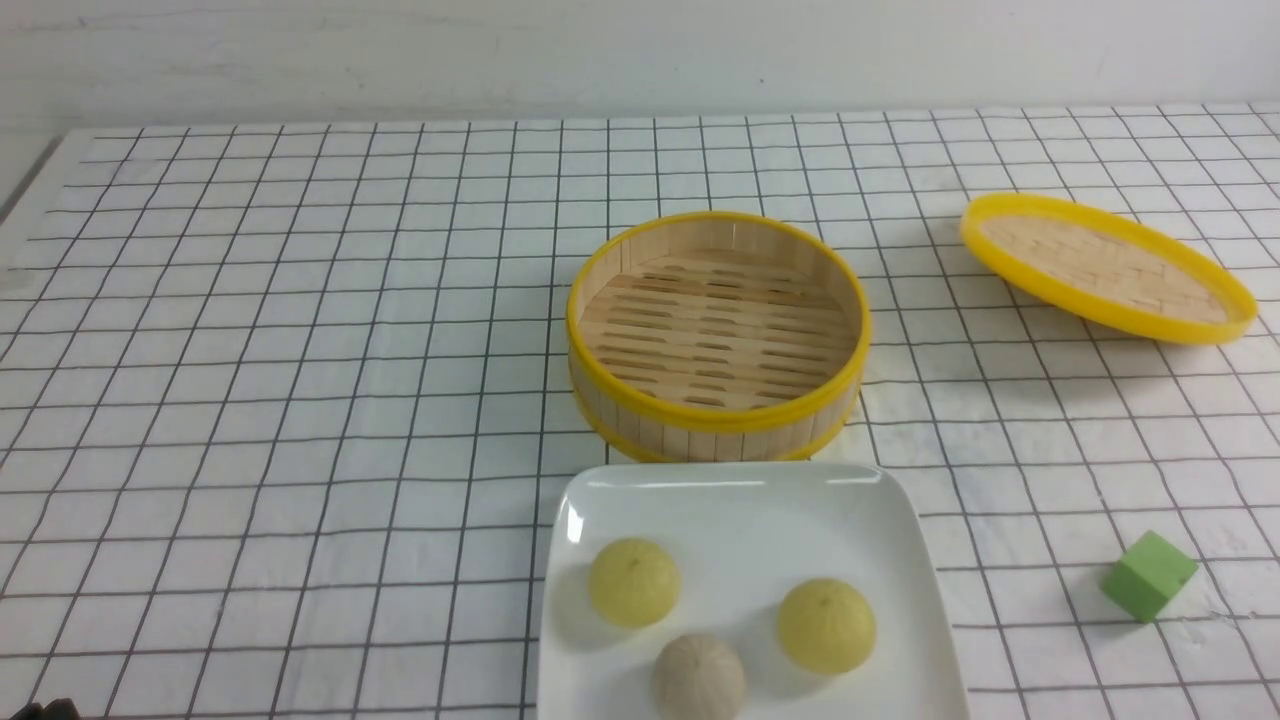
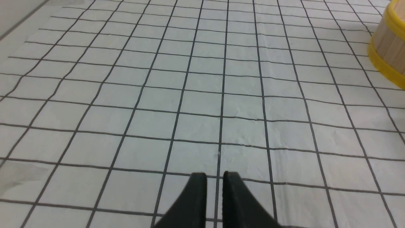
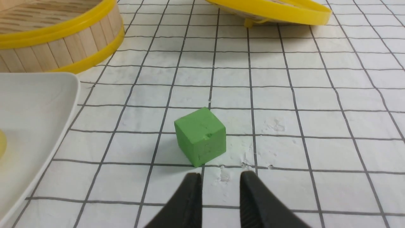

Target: Put the steamed buns into the plate on the white-black tablecloth.

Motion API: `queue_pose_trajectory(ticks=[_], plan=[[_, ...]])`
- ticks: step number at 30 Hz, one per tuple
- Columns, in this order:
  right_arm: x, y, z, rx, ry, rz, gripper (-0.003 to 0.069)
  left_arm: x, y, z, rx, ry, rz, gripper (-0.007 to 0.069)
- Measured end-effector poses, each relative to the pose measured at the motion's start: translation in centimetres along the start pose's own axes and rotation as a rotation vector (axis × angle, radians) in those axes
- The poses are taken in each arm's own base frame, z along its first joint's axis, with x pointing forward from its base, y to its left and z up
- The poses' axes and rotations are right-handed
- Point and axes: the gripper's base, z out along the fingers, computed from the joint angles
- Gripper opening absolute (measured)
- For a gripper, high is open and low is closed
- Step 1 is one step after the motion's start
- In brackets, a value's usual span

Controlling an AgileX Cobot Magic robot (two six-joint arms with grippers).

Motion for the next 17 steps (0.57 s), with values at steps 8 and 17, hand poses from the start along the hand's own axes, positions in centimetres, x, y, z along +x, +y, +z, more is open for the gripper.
queue_pose_trajectory(ticks=[8, 17], plan=[[0.00, 0.00, 0.00, 0.000, 0.000, 0.000, 0.0212, 0.01, 0.00, 0.00, 0.000, 0.001, 0.000, 0.0109], [0.00, 0.00, 0.00, 0.000, 0.000, 0.000, 0.0215, 0.01, 0.00, 0.00, 0.000, 0.001, 0.000, 0.0118]])
